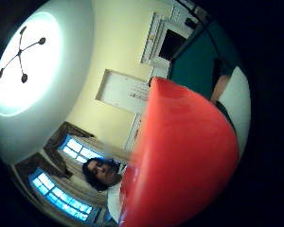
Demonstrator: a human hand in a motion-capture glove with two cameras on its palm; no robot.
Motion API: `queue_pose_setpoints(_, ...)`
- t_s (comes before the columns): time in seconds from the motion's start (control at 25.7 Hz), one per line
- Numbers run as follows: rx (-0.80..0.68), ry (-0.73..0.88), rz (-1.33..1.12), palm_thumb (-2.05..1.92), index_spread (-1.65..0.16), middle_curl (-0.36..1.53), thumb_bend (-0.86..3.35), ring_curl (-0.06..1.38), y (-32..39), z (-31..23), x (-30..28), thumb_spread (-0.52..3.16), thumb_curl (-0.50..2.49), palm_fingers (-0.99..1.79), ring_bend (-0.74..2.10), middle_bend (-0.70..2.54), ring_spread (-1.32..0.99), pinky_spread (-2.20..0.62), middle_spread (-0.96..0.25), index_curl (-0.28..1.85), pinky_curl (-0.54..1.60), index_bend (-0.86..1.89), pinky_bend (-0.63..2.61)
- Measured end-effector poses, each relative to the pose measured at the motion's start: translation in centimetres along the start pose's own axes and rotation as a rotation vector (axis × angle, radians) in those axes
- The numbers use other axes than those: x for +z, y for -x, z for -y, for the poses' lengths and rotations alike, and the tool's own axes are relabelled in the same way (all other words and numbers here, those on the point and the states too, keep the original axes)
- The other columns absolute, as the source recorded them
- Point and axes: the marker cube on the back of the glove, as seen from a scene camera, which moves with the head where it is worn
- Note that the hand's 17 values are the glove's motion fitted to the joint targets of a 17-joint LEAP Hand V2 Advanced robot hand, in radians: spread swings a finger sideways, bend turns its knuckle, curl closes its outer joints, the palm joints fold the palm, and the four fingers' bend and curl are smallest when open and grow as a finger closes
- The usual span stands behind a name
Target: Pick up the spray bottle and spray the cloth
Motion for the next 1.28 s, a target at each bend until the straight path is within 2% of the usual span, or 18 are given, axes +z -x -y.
queue_pose_setpoints(0.23, 0.064, 0.081, -0.055, 0.92, -0.26, 0.56, -0.03, 0.5, 3.3, 1.1, -0.4, 0.26, 0.72, 1.39, 0.65, 0.57, -0.23, -0.31, -0.23, 0.58, 0.41, 0.43, 0.47)
queue_pose_setpoints(0.43, 0.124, 0.186, -0.199, 0.91, -0.26, 0.55, -0.03, 0.5, 4.5, 1.6, 0.1, 0.26, 0.73, 1.39, 0.66, 0.57, -0.22, -0.31, -0.23, 0.58, 0.41, 0.43, 0.47)
queue_pose_setpoints(1.28, 0.467, 0.703, -0.635, 0.9, -0.27, 0.55, -0.03, 0.49, -5.1, -0.7, 13.5, 0.28, 0.79, 1.37, 0.68, 0.57, -0.21, -0.31, -0.23, 0.59, 0.42, 0.4, 0.49)
